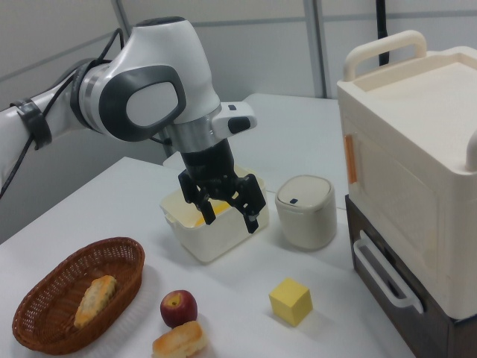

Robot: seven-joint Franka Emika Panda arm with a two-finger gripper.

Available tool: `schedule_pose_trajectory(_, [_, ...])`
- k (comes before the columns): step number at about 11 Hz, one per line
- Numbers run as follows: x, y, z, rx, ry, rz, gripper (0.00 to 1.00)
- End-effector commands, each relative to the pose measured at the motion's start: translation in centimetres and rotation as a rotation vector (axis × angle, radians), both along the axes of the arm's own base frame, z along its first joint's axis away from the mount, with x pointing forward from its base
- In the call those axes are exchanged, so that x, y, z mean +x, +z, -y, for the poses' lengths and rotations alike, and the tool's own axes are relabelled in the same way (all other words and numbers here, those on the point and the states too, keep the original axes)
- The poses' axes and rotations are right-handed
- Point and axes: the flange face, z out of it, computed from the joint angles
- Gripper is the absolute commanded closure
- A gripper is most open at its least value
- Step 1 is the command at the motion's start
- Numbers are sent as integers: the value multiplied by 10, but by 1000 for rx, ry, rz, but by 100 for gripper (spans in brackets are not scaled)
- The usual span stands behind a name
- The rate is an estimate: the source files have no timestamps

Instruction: Put the purple cube on the table

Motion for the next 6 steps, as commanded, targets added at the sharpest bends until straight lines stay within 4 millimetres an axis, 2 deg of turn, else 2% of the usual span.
schedule_pose_trajectory(1, [-5,8,-6,1,0,2,0])
schedule_pose_trajectory(6, [-8,6,-6,3,-1,-20,0])
